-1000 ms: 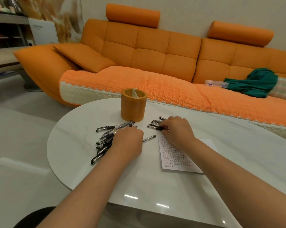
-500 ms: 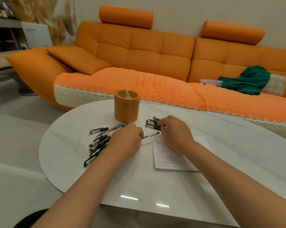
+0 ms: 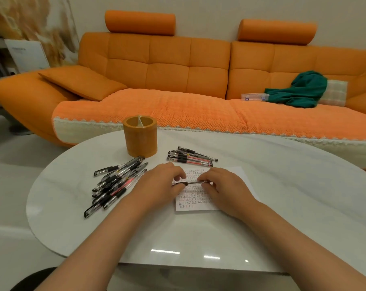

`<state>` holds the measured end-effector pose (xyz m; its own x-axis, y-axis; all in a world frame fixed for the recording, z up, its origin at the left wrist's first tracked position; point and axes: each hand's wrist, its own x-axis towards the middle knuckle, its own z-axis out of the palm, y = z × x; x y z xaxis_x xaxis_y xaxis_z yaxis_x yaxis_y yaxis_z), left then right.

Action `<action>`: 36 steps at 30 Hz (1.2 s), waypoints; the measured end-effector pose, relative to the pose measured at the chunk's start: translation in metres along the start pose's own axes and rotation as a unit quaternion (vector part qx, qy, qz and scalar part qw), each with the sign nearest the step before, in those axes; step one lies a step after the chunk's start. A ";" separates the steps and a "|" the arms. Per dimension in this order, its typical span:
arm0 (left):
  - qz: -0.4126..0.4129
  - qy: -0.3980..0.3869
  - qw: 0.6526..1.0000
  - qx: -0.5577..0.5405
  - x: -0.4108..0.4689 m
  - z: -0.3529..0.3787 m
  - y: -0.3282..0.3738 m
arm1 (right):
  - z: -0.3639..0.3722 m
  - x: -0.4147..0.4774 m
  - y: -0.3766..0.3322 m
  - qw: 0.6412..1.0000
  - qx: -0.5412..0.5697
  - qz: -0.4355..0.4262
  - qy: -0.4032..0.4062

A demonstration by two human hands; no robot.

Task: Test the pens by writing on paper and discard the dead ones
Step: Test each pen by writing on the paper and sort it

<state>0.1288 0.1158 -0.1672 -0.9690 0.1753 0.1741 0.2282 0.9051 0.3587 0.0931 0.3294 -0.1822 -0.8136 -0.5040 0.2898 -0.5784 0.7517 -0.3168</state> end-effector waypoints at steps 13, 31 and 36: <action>0.003 0.012 1.000 0.002 -0.003 0.007 0.012 | -0.006 -0.005 0.004 0.999 -0.028 -0.043 0.003; -0.013 0.012 0.999 -0.051 -0.007 0.001 0.027 | -0.019 -0.007 -0.013 0.997 0.031 -0.010 -0.076; -0.009 0.020 0.996 -0.083 -0.012 0.004 0.027 | -0.011 -0.010 -0.018 0.997 -0.001 -0.032 -0.072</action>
<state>0.1466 0.1393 -0.1630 -0.9693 0.1415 0.2013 0.2269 0.8304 0.5089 0.1120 0.3257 -0.1693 -0.7751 -0.6065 0.1772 -0.6295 0.7171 -0.2992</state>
